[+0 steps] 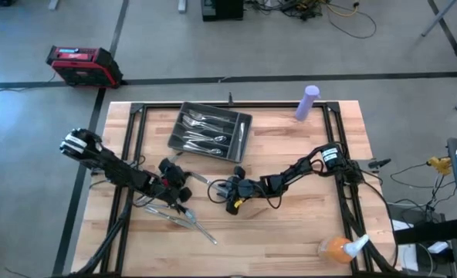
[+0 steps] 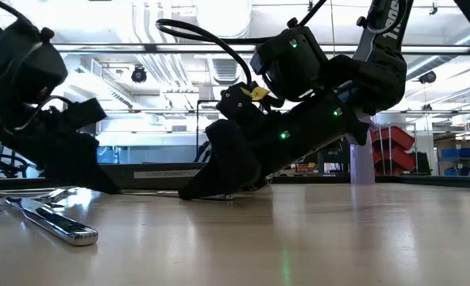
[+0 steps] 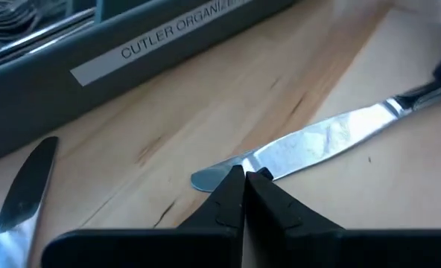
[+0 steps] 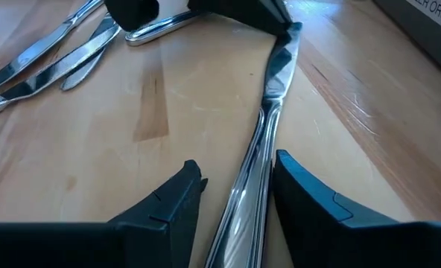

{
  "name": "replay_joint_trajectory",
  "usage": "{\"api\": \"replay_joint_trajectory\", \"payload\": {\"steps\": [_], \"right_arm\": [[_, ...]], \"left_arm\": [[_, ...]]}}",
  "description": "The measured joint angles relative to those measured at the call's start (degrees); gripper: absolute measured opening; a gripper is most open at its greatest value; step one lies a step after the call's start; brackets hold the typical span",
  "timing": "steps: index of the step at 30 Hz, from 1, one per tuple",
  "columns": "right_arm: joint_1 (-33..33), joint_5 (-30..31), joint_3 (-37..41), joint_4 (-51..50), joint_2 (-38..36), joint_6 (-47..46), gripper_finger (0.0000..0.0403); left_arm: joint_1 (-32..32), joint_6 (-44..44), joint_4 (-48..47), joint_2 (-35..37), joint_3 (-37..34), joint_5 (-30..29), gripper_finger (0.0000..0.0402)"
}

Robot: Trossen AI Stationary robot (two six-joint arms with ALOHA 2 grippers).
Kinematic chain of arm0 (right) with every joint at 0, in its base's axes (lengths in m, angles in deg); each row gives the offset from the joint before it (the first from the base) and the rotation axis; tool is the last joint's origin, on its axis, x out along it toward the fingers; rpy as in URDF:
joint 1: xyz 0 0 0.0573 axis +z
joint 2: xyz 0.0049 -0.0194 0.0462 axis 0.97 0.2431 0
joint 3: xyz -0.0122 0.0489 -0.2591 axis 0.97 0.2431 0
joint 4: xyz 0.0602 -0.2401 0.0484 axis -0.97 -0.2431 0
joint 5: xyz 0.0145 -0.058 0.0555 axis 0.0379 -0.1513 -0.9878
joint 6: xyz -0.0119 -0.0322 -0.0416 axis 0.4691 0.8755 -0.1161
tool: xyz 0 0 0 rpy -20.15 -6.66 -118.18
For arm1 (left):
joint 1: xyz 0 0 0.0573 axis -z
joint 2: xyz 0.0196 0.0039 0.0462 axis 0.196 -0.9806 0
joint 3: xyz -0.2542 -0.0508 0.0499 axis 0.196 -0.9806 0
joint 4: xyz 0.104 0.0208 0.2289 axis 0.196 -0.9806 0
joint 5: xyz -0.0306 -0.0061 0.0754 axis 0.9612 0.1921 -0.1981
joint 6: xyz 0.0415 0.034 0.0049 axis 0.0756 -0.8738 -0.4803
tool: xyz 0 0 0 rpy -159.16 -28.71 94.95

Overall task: Sort silverware
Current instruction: Put the knife into the right compartment of the silverware tray

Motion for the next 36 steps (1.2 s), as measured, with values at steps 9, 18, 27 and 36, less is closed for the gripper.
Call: {"api": "replay_joint_trajectory", "payload": {"steps": [9, 18, 27, 36], "right_arm": [[0.1, 0.3, 0.0, -0.1, 0.0, 0.4, 0.0168], [0.2, 1.8, 0.0, 0.2, 0.0, 0.5, 0.0167], [1.6, 1.7, 1.8, -2.5, -5.4, 5.3, 0.0176], [6.1, 7.5, 13.3, 1.2, -14.0, 3.4, 0.0175]], "left_arm": [[0.0, -6.4, 6.2, 2.3, -0.1, 4.0, 0.0], [-0.6, -16.6, 8.7, 8.0, 0.6, 3.5, 0.0], [-0.2, -23.9, 24.4, 2.8, 0.7, 11.5, 0.0], [-0.3, -26.7, 26.9, -5.7, 4.0, 15.1, 0.0]]}}
